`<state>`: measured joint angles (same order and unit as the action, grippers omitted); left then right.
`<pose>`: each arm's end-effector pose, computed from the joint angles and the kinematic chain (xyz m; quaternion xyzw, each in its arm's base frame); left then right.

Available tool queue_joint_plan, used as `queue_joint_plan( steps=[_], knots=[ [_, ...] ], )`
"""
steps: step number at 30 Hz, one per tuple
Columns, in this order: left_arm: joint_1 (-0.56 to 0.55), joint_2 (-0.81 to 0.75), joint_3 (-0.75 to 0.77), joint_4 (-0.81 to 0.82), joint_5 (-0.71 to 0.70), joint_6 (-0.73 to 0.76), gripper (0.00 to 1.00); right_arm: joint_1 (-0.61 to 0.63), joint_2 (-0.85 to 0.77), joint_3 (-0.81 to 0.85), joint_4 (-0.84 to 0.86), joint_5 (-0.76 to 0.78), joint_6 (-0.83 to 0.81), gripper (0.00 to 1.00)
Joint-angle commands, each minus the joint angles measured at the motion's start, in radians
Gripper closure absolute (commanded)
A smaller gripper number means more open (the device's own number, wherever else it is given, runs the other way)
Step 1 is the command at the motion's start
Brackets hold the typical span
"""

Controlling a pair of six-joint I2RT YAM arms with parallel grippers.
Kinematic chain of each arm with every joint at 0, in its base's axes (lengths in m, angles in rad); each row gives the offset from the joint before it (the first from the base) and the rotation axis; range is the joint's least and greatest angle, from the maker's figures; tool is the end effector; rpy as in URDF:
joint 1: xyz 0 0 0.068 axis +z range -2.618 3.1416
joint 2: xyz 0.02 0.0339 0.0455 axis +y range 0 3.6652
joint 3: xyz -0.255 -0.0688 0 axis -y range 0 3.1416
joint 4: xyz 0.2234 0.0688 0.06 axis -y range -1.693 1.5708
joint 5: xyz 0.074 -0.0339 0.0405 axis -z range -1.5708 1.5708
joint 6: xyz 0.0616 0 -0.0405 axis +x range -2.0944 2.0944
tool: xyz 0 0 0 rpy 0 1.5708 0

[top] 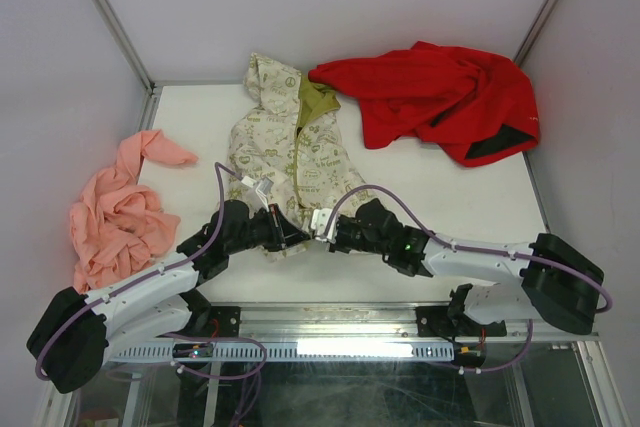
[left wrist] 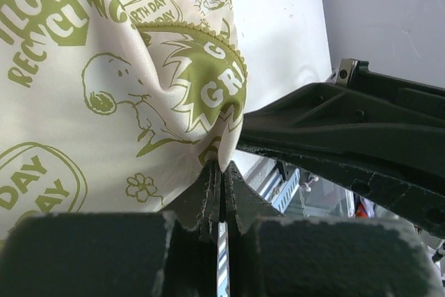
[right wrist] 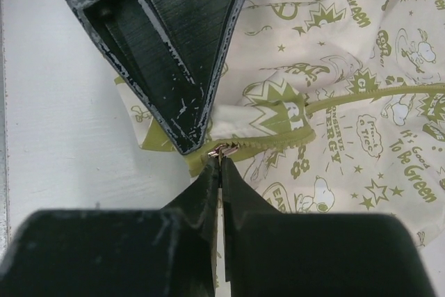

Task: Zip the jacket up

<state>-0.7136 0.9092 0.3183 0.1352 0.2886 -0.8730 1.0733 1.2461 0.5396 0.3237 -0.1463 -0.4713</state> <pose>0.1411 -0.1453 0.1815 0.0090 0.8431 -0.4588 0.2803 0.1222 0.2439 0.2054 -0.6060 0.5635 0.2233 0.5151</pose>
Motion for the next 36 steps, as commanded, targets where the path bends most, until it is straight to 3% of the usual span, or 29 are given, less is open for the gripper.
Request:
queue_joint_plan(
  steps=[1,10,15,19,22,24,28,32,36],
  knots=[
    [-0.024,-0.003,0.033,-0.025,0.038,0.019,1.0,-0.027,0.018,0.084,0.103,-0.008,0.025,1.0],
    [-0.043,-0.007,0.057,-0.252,0.024,0.058,1.0,-0.091,0.144,0.242,0.002,0.111,0.04,1.0],
    [-0.044,-0.036,0.077,-0.457,-0.035,0.075,1.0,-0.161,0.177,0.315,-0.057,0.24,0.154,1.0],
    [-0.043,-0.084,0.09,-0.504,-0.051,0.075,1.0,-0.163,0.172,0.336,-0.118,0.175,0.17,1.0],
    [-0.043,-0.131,0.134,-0.522,-0.112,0.07,0.85,-0.136,0.148,0.318,-0.122,0.13,0.172,1.0],
    [-0.044,-0.155,0.168,-0.523,-0.174,0.065,0.7,-0.116,0.13,0.305,-0.129,0.128,0.171,1.0],
    [-0.041,-0.14,0.253,-0.509,-0.295,0.092,0.57,-0.091,0.085,0.284,-0.135,0.107,0.195,1.0],
    [-0.035,-0.067,0.307,-0.444,-0.371,0.139,0.55,-0.077,0.06,0.282,-0.153,0.08,0.225,1.0],
    [-0.027,0.03,0.326,-0.338,-0.355,0.155,0.56,-0.07,0.05,0.289,-0.167,0.051,0.246,1.0]
  ],
)
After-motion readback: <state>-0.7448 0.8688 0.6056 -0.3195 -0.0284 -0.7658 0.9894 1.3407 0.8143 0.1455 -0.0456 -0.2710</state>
